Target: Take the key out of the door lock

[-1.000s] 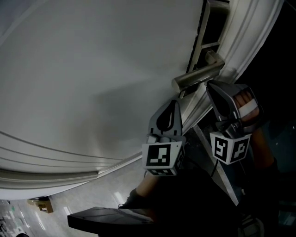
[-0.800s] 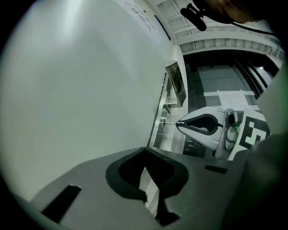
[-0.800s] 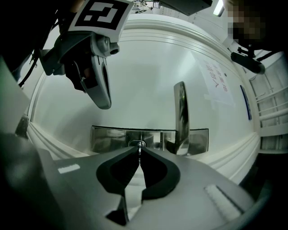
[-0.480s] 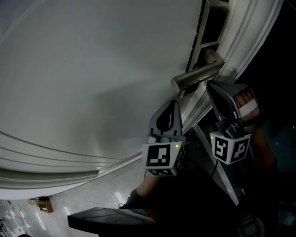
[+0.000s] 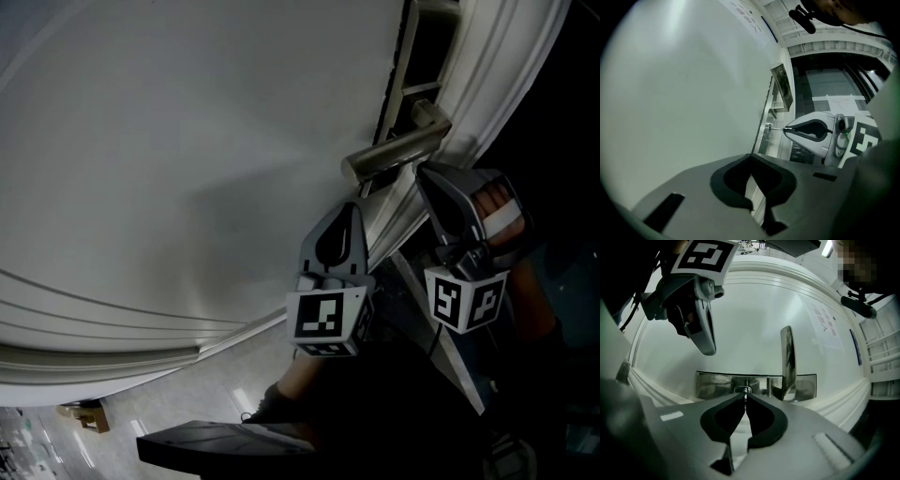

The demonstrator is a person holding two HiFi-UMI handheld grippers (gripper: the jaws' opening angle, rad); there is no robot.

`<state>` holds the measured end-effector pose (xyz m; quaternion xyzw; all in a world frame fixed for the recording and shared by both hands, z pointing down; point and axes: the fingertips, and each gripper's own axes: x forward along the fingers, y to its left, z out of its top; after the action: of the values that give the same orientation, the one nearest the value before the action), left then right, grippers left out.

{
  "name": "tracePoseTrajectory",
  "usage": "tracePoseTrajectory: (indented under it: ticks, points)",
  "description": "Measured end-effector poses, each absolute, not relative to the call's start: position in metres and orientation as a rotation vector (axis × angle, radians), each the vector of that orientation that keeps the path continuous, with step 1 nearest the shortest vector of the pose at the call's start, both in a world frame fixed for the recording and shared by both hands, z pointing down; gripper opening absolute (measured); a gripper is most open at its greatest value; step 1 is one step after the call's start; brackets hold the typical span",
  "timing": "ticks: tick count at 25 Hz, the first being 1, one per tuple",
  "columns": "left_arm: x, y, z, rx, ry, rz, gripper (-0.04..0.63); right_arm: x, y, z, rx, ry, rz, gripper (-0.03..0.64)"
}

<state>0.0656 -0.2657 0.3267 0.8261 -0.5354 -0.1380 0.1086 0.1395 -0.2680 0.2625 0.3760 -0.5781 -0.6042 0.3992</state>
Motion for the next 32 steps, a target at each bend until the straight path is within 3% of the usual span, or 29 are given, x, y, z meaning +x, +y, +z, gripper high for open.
tracePoseTrajectory:
  ticks: [32]
  points:
    - [0.0717, -0.262, 0.3298, 2.428, -1.575, -0.389, 0.0, 0.1446, -0.2579, 0.2622, 0.966, -1.487, -1.53, 0.012]
